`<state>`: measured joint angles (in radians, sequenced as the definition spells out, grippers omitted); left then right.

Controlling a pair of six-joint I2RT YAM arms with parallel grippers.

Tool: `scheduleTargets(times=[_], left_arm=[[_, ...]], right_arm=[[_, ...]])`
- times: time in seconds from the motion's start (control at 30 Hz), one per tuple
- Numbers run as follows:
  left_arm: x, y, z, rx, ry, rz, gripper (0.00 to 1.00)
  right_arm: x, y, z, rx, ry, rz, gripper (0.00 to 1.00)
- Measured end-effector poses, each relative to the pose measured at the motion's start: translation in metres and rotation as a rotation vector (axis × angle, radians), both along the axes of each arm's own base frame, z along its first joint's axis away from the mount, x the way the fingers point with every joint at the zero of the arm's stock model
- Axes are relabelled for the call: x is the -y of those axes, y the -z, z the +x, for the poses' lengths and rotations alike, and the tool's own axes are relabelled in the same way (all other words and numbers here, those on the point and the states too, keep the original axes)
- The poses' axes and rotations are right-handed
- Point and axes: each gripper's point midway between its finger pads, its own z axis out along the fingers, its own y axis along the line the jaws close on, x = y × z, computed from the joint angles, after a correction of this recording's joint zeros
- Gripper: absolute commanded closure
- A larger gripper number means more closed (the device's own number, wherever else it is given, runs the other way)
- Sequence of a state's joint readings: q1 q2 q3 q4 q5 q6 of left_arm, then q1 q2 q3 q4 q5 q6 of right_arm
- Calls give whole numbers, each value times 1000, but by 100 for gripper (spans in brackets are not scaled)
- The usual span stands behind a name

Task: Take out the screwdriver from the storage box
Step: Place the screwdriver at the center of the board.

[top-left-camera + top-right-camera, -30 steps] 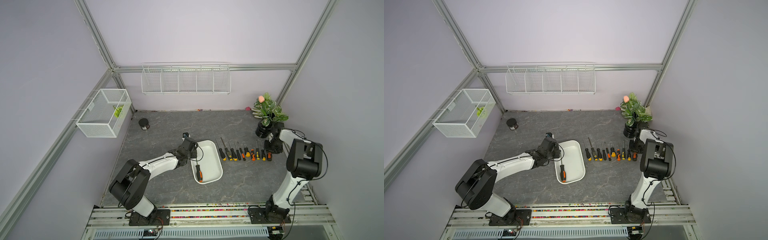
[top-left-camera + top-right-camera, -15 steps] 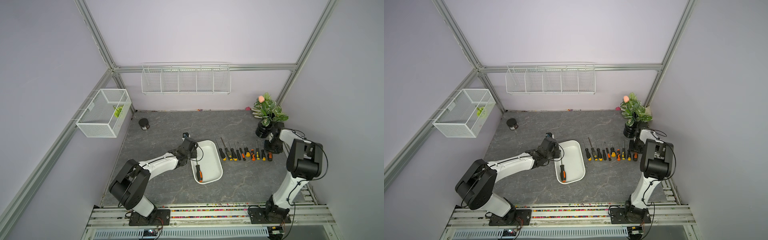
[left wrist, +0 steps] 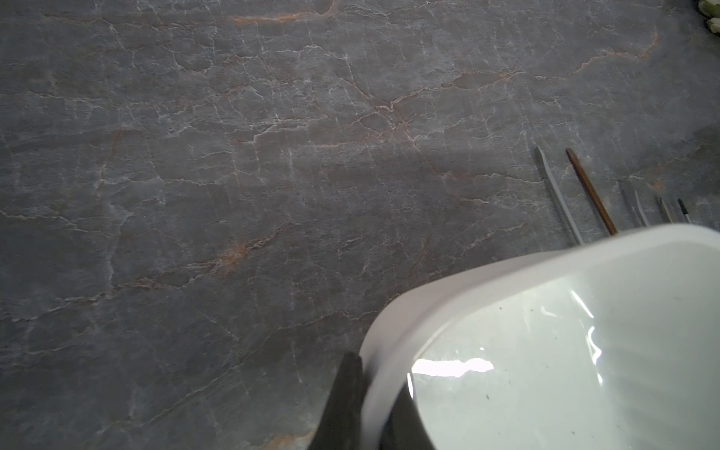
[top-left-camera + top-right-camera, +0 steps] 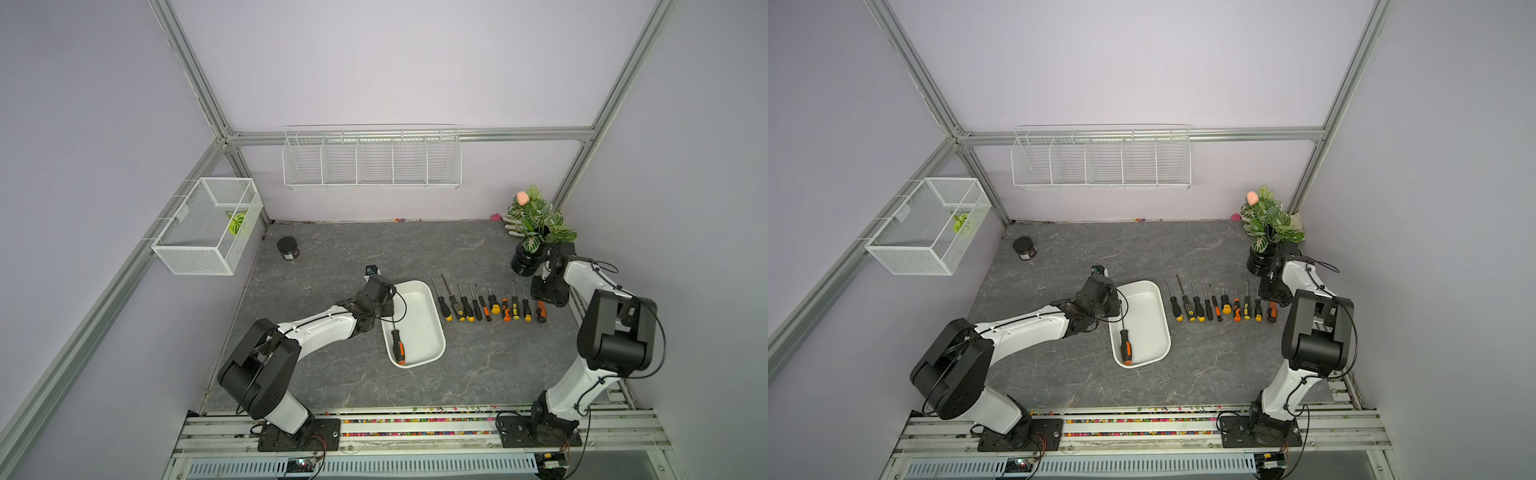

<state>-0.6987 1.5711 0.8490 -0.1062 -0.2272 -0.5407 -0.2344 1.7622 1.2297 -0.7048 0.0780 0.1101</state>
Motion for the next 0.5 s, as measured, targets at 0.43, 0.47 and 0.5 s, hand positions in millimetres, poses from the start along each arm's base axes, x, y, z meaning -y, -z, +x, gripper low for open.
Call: scheduleTargets(times=[0.43,0.47,0.5], left_arm=[[-3,2,-1,-10,-11,7,100],[-3,2,-1,-11,-12,8,100],[-3,2,-1,-12,-12,8,100]], right_arm=[[-99,-75,-36,244,-199,82,55],[-110,-85,-41,271,-225,95,55],[-123,-97,-48,305,-259,109,55]])
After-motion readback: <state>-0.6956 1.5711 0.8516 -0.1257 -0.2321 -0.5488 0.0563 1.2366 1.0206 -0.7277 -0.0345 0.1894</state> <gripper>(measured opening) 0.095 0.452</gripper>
